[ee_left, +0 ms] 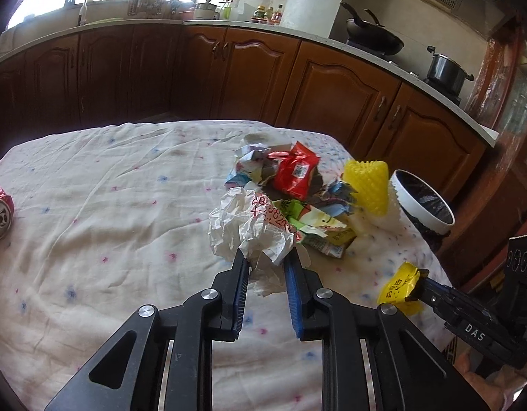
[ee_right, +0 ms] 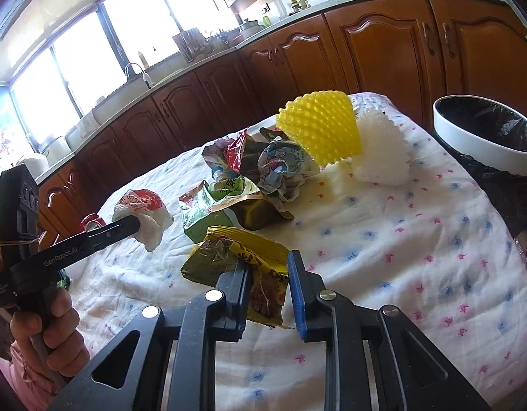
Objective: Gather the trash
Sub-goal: 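Carry both items over the white bin while both tools open to drop them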
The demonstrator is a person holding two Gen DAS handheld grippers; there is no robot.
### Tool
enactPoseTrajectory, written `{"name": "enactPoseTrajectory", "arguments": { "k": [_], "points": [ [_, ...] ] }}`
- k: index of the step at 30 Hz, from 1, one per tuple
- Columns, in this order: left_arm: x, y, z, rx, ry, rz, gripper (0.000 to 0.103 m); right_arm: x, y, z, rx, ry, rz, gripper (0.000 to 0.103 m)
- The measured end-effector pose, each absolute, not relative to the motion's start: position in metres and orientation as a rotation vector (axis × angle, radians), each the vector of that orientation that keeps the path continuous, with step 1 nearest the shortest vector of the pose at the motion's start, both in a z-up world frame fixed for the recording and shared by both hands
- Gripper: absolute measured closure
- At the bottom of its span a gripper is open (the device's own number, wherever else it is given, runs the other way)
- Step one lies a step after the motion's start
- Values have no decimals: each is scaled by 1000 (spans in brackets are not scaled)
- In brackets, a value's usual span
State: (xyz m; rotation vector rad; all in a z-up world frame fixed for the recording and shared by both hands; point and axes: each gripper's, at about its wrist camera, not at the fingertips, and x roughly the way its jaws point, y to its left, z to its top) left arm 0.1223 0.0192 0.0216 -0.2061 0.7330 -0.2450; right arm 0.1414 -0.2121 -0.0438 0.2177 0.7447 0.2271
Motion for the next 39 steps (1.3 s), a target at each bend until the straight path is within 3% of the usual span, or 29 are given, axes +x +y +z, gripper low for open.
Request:
{"name": "enactPoseTrajectory", "arguments": {
  "k": [13,39],
  "points": [
    [143,-63,29,-112,757,-439,83,126,-288,-22,295,676,83,82],
    [301,-229,17,-16,812,-660,83,186,-441,20,331,611,-145,82]
  ]
}}
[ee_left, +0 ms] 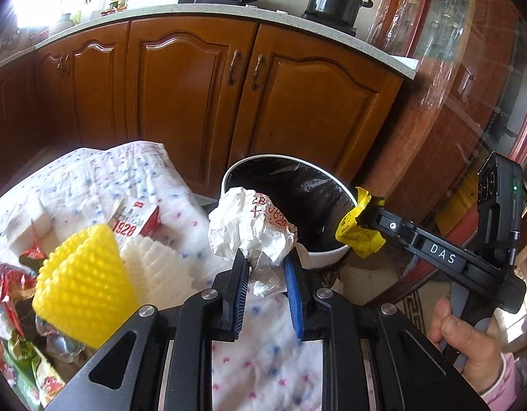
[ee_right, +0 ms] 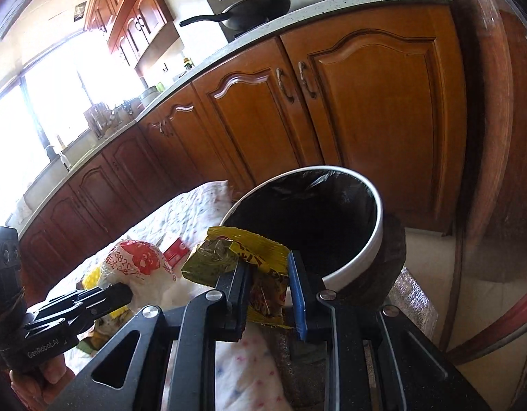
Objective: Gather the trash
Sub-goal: 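Carry both items over the white bin while both tools open to drop them, then move both tools back from the bin to the trash pile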
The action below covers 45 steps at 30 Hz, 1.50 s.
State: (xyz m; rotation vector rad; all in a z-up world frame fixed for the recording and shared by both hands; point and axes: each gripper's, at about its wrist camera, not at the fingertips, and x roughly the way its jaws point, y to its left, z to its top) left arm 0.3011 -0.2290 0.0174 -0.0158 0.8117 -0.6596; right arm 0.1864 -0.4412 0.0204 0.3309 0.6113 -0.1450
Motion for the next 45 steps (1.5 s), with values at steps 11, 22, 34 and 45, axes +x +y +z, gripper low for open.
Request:
{"name": "enactPoseTrajectory", "arguments": {
  "k": [11,22,34,45],
  "points": [
    [392,-303,-4,41,958,-667,83,241,-494,13,320,708,-197,81],
    [413,-341,-21,96,997,-636,65,268,-516,-1,297,799,-209,68],
    [371,-311,-17,34,940,-620,47,255,-516,-2,362,750,-171,29],
    [304,-246,-14,-5,808,-545,37,211,-468,-5,402,672,-101,8]
  ]
}}
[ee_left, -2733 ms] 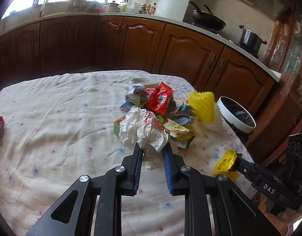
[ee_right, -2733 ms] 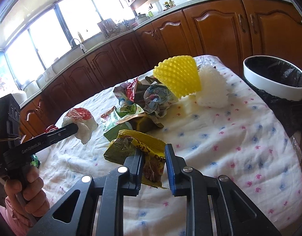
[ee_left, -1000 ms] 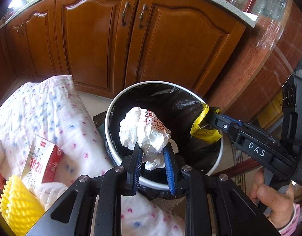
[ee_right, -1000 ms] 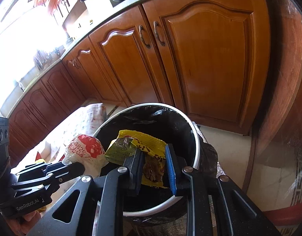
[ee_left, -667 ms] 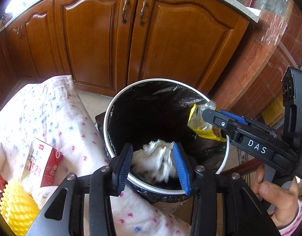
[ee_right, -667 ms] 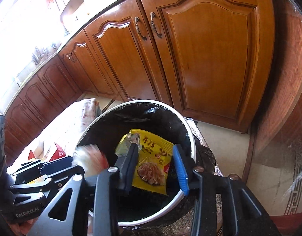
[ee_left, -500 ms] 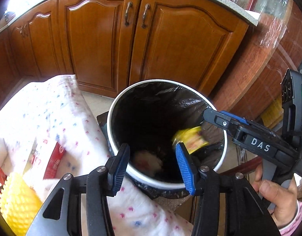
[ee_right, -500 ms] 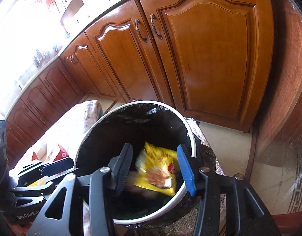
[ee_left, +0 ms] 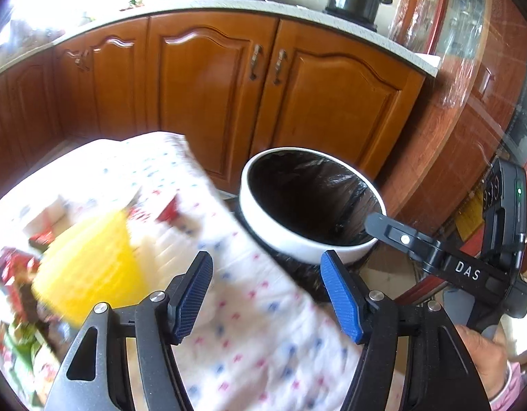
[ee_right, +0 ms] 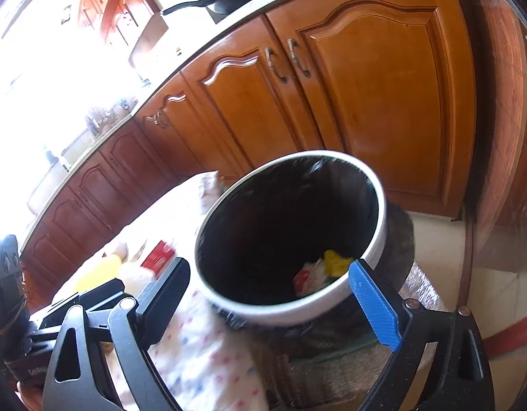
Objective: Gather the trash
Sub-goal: 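Move both tools back from the bin to the trash pile, then grasp the yellow foam net with the left tool while the right tool grasps the white foam net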
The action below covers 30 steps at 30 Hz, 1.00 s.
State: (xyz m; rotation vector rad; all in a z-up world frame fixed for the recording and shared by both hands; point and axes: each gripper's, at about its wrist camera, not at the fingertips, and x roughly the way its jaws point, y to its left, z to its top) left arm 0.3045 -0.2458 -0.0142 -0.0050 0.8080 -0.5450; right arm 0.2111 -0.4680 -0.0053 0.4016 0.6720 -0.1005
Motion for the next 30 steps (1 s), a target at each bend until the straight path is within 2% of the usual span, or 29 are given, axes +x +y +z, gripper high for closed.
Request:
{"name": "enactPoseTrajectory", "arguments": {
  "k": [16,30],
  "points": [
    [240,-138,-5,-114,765,-414,35,173,-406,-28,458,658,-44,8],
    [254,-99,7,-166,782,-409,35,182,-361,-29,427,680,27,8]
  ]
}}
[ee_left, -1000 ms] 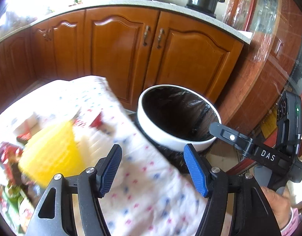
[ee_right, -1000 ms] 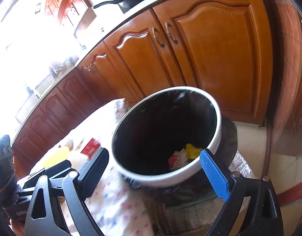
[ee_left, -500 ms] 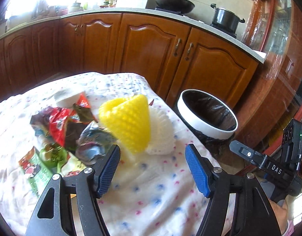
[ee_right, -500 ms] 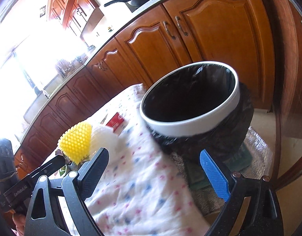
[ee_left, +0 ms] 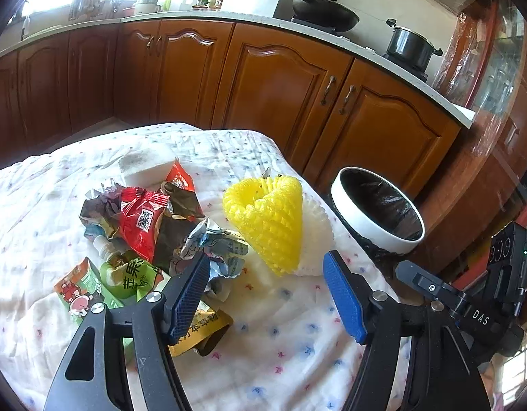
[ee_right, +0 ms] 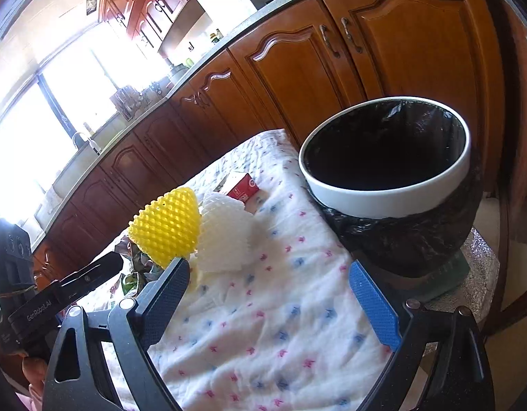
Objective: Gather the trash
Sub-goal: 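Grasp the yellow foam net with the left tool while the right tool grasps the white foam net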
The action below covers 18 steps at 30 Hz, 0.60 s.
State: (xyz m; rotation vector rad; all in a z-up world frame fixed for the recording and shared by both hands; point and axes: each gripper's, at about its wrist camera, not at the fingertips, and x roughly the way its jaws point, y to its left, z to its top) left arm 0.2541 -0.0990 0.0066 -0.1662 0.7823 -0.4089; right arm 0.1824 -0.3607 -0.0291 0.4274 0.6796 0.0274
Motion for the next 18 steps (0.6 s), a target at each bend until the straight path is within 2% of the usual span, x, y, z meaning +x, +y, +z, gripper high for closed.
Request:
{"name": "enactPoseTrajectory", "arguments": {
  "k": [7,13,15,18],
  "points": [
    [276,-99,7,-176,818,-406,36,201,-350,-27,414,689,58,11],
    [300,-107,3,-174,850,-411,38,231,-346,-33,429,732,99,37],
    [306,-112,1,-164,858,-419,45,243,-343,-38,431,759,110,42],
    [314,-118,-6,-155,884,-439,71,258,-336,-47,436,796,133,50]
  ]
}}
